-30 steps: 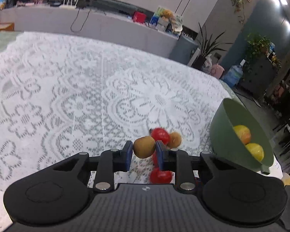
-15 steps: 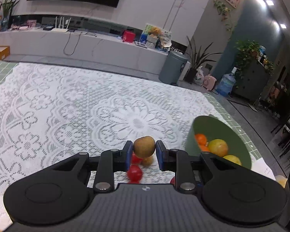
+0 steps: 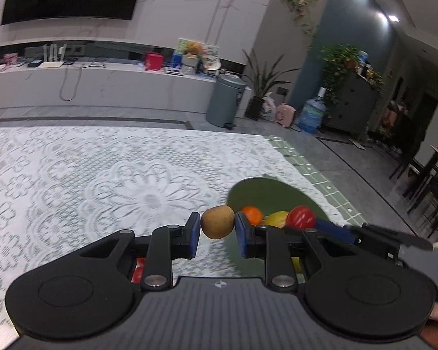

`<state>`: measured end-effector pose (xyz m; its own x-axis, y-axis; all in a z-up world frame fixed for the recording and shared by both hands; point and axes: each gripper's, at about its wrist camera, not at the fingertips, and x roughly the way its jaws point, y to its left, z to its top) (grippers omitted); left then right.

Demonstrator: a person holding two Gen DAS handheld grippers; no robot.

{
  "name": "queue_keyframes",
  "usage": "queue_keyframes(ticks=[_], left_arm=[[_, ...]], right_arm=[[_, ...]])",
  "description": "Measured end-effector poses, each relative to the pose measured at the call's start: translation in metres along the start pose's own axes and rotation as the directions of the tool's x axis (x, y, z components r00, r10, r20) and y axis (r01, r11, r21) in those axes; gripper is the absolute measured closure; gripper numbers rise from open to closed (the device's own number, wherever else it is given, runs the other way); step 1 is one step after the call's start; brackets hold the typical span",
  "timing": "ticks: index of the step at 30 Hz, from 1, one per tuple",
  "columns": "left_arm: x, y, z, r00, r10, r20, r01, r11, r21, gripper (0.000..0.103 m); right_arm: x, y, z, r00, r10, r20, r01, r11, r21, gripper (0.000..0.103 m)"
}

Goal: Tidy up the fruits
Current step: 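Carry the tomato and kiwi over the colander and open both grippers inside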

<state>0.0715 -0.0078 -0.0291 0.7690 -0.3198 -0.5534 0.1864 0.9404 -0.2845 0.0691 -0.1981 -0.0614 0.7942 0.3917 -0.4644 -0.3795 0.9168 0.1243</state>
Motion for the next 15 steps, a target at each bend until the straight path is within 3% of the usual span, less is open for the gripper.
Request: queue_keyframes(ticks=[7, 15], left_arm=[[0.028, -0.033, 0.009, 0.998, -0.052, -0.037, 0.054, 0.996, 0.072, 0.074], [0.072, -0.065, 0.01, 0.989, -0.048, -0.139, 0.074, 0.979, 0.191, 0.074]], right_arm=[[0.002, -0.058, 0.011, 0.991, -0.126, -0.045, 0.13, 0.987, 0.092, 0.072], [0.023, -0.092, 0.001, 0.982, -0.12, -0.144, 0.148, 0.969, 0.199, 0.072]])
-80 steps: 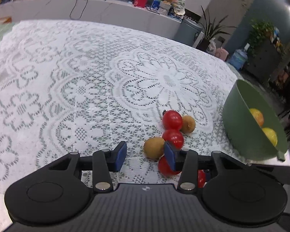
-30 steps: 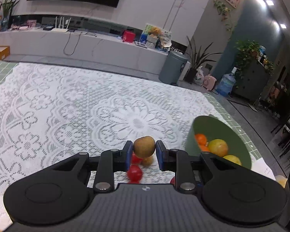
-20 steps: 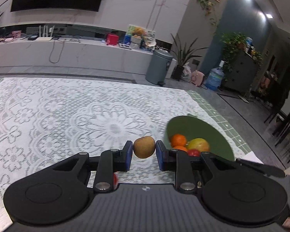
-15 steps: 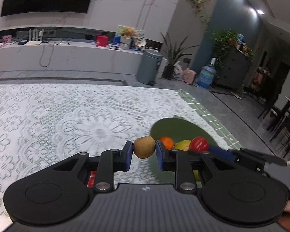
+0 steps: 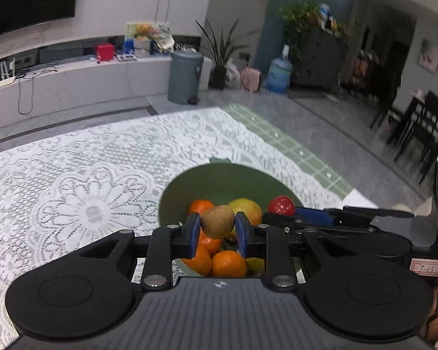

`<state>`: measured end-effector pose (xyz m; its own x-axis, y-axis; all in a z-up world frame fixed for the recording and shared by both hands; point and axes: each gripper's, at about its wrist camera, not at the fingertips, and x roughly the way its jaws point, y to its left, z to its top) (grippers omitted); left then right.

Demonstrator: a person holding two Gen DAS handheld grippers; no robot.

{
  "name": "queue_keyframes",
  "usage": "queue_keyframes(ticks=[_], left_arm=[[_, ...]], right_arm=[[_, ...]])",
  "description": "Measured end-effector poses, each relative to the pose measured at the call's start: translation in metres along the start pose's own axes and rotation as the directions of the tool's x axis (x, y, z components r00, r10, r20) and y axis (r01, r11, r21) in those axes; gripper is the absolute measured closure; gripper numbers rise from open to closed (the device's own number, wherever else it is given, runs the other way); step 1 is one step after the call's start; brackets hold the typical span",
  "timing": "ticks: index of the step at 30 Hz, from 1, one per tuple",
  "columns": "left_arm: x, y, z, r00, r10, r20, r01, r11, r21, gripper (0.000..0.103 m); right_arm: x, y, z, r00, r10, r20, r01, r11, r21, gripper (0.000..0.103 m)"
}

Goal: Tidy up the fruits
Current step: 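Carry the tomato and kiwi over the colander and open both grippers inside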

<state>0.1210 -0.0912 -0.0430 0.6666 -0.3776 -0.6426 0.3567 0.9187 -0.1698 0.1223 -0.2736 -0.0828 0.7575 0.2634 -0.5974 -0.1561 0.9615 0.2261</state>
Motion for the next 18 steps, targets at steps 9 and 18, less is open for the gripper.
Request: queue_keyframes(ticks=[9, 18], left_arm=[[0.033, 0.001, 0.007, 0.992, 0.036, -0.12, -0.023, 0.994, 0.111, 0.074], [0.055, 0.005, 0.01, 0.975, 0.1, -0.201, -0.053, 0.972, 0.229, 0.075]], right_arm=[[0.031, 0.003, -0.001, 0.995, 0.038, -0.092, -0.039, 0.999, -0.005, 0.072], [0.053, 0.005, -0.003, 0.989, 0.061, -0.138, -0.064, 0.998, -0.02, 0.072]])
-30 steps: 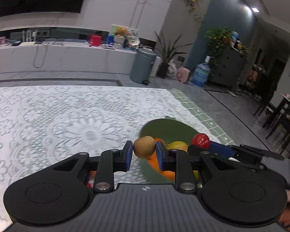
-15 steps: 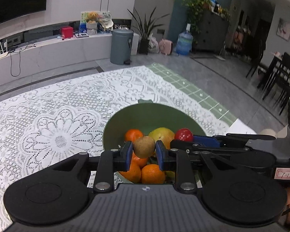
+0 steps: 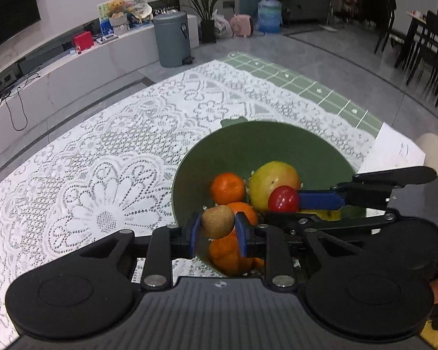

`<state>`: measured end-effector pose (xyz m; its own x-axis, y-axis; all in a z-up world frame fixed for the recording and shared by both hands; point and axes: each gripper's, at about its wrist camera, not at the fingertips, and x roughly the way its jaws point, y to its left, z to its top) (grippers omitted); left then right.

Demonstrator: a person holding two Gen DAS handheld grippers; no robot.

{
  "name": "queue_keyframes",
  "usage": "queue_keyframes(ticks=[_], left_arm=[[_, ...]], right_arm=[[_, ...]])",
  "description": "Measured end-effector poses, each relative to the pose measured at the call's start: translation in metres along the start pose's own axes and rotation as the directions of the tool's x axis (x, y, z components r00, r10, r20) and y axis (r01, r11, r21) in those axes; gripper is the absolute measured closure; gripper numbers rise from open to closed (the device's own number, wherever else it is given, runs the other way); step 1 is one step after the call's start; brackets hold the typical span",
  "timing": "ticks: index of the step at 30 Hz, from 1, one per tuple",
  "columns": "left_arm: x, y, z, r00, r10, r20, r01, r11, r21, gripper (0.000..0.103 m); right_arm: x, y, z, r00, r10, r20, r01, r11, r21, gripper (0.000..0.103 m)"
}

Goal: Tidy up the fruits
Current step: 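Carry the tomato and kiwi over the colander and open both grippers inside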

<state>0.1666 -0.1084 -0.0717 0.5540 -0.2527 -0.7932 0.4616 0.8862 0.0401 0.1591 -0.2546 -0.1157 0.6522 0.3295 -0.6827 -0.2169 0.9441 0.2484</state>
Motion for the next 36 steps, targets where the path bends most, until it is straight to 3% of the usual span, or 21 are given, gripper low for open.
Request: queue_keyframes(ticks=[11, 28, 36], left_arm=[[0.015, -0.002, 0.006, 0.998, 0.049, -0.051, -0.044, 0.995, 0.09, 0.074], [0.016, 0.004, 0.002, 0.999, 0.028, -0.039, -0.027, 0.999, 0.034, 0.069], [0.009, 0.007, 0.002, 1.0, 0.017, -0.02, -0.017, 1.0, 0.01, 0.067]], right_arm=[[0.002, 0.001, 0.0, 1.0, 0.025, -0.008, -0.025, 1.0, -0.001, 0.072], [0.0, -0.003, 0.0, 0.999, 0.05, -0.005, -0.05, 0.998, 0.032, 0.071], [-0.001, -0.008, 0.001, 0.998, 0.07, 0.006, -0.07, 0.996, 0.06, 0.064]])
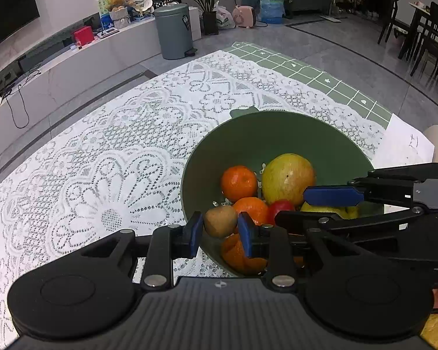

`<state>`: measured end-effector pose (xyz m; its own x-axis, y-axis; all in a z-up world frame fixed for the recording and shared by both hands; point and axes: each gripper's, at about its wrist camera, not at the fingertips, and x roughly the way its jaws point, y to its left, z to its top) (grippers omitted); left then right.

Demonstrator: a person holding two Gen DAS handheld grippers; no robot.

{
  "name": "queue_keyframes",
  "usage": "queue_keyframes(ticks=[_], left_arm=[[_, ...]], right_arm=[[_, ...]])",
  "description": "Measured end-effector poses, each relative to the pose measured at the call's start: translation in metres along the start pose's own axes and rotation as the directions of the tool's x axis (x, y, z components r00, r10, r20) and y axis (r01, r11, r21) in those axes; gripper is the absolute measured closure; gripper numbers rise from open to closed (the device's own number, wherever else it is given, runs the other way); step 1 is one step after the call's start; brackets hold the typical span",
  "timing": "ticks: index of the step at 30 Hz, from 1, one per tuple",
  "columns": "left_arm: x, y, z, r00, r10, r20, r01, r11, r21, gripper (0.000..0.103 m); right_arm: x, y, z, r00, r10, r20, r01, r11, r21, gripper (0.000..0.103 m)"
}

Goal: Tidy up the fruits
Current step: 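Carry the tomato and kiwi over the colander and open both grippers inside, then withdraw both open grippers from the colander toward the remaining tomatoes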

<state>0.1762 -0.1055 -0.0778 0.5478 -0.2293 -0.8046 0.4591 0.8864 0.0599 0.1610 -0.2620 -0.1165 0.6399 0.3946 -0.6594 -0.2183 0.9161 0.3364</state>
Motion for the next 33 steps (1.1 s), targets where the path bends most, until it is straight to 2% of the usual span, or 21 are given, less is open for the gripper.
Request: queue_keyframes(ticks=[3, 4, 7, 12, 17, 22, 27, 31, 33], left_arm=[[-0.004, 0.002, -0.001, 0.998, 0.054, 0.017, -0.054, 0.998, -0.01, 0.046], [-0.005, 0.003, -0.002, 0.998, 0.058, 0.022, -0.058, 0.998, -0.015, 0.044], [-0.01, 0.009, -0.003, 0.999, 0.043, 0.029, -0.042, 0.998, -0.053, 0.044], [-0.029, 0.016, -0.009, 0.995, 0.062, 0.074, -0.054, 0.993, -0.105, 0.04], [-0.054, 0.021, -0.019, 0.986, 0.128, 0.109, -0.112, 0.984, -0.14, 0.038], [-0.083, 0.037, -0.034, 0.973, 0.195, 0.126, -0.161, 0.958, -0.235, 0.038], [-0.109, 0.056, -0.057, 0.963, 0.23, 0.141, -0.169, 0.922, -0.35, 0.038], [-0.12, 0.062, -0.077, 0.956, 0.256, 0.144, -0.186, 0.907, -0.378, 0.038], [-0.121, 0.062, -0.088, 0.958, 0.249, 0.142, -0.179, 0.907, -0.38, 0.038]], right_arm=[[-0.002, 0.0, 0.0, 1.0, -0.007, 0.016, 0.007, 1.0, 0.005, 0.06], [-0.004, -0.001, 0.0, 1.0, -0.01, 0.023, 0.01, 1.0, 0.009, 0.057], [-0.006, -0.002, 0.0, 0.999, -0.015, 0.037, 0.014, 1.0, 0.019, 0.048], [-0.007, 0.001, -0.001, 0.999, -0.019, 0.043, 0.019, 1.0, 0.006, 0.047], [-0.011, 0.002, -0.002, 0.998, -0.02, 0.061, 0.02, 1.0, 0.002, 0.047], [-0.026, 0.008, -0.005, 0.992, -0.013, 0.123, 0.017, 0.999, -0.031, 0.047], [-0.033, 0.02, -0.007, 0.987, -0.022, 0.158, 0.038, 0.995, -0.096, 0.047], [-0.039, 0.035, -0.012, 0.981, -0.019, 0.192, 0.053, 0.983, -0.174, 0.047], [-0.046, 0.044, -0.016, 0.976, 0.0, 0.218, 0.048, 0.975, -0.215, 0.047]])
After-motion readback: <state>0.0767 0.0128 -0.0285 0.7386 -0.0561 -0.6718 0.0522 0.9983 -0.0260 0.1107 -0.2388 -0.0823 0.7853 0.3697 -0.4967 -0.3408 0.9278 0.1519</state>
